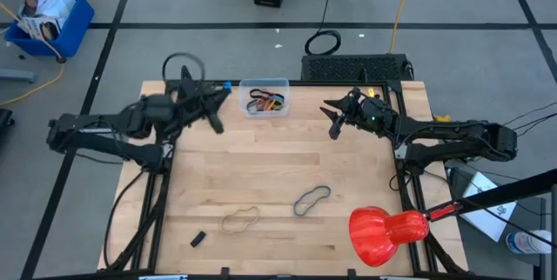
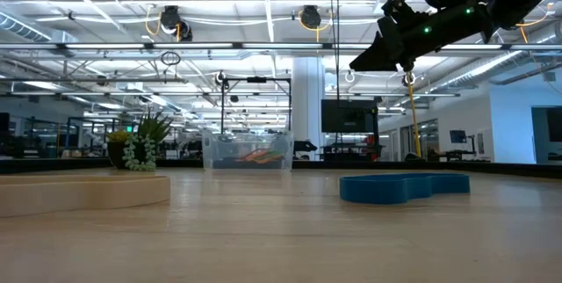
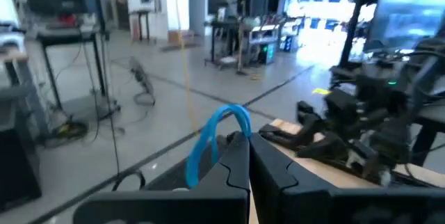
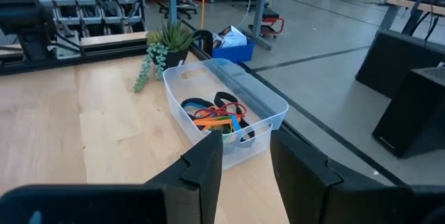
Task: Pick and place rubber bands into bin
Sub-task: Put the blue rubber band into the transparent bin
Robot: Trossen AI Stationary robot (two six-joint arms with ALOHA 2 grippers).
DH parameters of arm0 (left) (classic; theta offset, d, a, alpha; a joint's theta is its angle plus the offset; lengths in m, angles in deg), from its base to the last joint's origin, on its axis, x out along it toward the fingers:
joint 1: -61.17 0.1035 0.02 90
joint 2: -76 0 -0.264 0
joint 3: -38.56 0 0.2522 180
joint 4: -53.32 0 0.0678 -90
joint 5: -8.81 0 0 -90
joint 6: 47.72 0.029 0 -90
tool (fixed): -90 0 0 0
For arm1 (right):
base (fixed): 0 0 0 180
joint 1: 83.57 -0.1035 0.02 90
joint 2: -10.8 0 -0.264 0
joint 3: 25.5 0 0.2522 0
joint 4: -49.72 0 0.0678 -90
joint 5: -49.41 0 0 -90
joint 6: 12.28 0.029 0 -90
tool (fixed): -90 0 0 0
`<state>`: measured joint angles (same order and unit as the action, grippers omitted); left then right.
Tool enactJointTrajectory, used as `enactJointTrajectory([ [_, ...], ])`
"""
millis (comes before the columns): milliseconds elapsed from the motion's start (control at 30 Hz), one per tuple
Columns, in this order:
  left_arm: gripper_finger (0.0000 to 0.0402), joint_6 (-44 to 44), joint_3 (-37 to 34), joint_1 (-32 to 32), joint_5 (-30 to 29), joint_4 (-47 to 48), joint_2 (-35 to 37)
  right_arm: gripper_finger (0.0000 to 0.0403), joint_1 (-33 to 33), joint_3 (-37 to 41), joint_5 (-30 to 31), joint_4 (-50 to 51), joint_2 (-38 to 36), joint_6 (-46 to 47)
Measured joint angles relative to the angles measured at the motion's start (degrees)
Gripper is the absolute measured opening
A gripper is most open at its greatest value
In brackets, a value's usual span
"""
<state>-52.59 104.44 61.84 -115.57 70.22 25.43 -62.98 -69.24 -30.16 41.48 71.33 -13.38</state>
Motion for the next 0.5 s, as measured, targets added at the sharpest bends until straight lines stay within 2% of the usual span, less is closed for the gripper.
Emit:
enactJointTrajectory([
  [133,0.0,-2.4,7.4,8.3,7.0,11.7,-4.7,0.0116,0.0,0.0,0.0,0.0,0.0,0.2],
  [333,0.0,-3.0,21.7,19.5,18.3,28.0,-17.5,0.0116,0.0,0.0,0.0,0.0,0.0,0.4],
  [500,0.0,-2.1,26.9,27.2,25.1,34.9,-28.0,0.0116,0.0,0.0,0.0,0.0,0.0,0.4],
])
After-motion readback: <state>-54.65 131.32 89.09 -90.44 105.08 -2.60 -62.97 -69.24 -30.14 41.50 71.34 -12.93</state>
